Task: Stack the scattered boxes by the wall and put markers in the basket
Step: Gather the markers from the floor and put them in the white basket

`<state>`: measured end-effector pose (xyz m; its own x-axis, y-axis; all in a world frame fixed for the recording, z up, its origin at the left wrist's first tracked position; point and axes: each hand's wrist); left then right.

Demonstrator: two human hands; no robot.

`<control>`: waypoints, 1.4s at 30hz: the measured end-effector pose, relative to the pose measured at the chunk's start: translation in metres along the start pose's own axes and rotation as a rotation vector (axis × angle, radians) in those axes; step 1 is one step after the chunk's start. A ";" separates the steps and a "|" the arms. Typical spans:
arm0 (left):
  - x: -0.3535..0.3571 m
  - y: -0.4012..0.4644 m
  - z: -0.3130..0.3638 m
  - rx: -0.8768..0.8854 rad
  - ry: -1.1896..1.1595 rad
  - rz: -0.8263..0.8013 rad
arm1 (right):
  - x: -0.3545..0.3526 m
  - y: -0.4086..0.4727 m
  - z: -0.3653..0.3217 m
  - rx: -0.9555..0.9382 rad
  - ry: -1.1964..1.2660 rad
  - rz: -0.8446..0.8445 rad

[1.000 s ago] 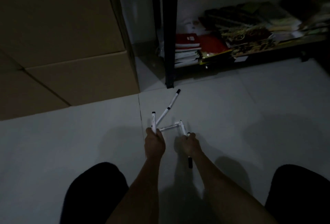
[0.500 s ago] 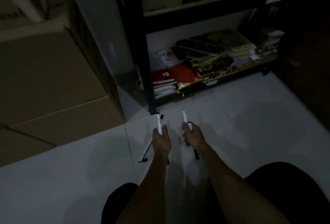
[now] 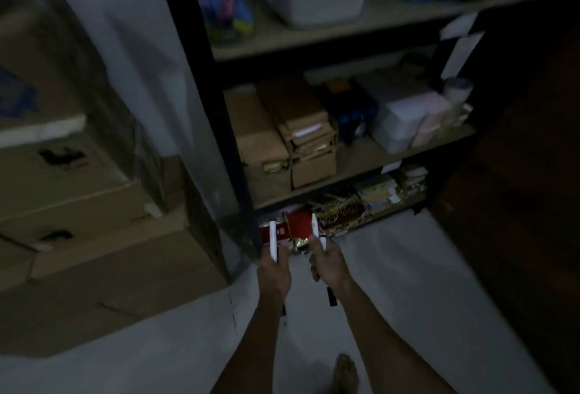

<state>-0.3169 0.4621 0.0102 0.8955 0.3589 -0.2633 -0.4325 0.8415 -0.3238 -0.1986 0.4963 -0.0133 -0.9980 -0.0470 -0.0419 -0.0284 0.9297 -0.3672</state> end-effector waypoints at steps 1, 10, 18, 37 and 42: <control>-0.005 -0.007 0.023 0.024 -0.008 0.001 | -0.003 -0.010 -0.025 -0.032 -0.004 -0.005; -0.019 -0.032 0.223 0.179 -0.114 -0.022 | -0.021 -0.045 -0.231 -0.302 -0.057 0.062; 0.009 0.016 0.382 0.375 -0.192 -0.020 | -0.037 0.012 -0.403 -0.443 0.000 0.102; 0.046 0.173 0.558 0.442 -0.190 0.075 | -0.040 0.188 -0.575 -0.465 -0.187 -0.037; 0.051 0.183 0.547 0.416 -0.116 0.096 | -0.042 0.205 -0.566 -0.423 -0.408 0.008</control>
<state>-0.2928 0.8557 0.4341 0.8693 0.4666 -0.1630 -0.4566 0.8844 0.0964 -0.1939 0.8955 0.4393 -0.8984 -0.0985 -0.4280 -0.1248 0.9916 0.0336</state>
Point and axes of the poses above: each hand's wrist, its own y-axis towards the middle knuckle, its own x-axis out of the palm, z = x × y, and after that the axes turned 2 degrees about -x, right-handed
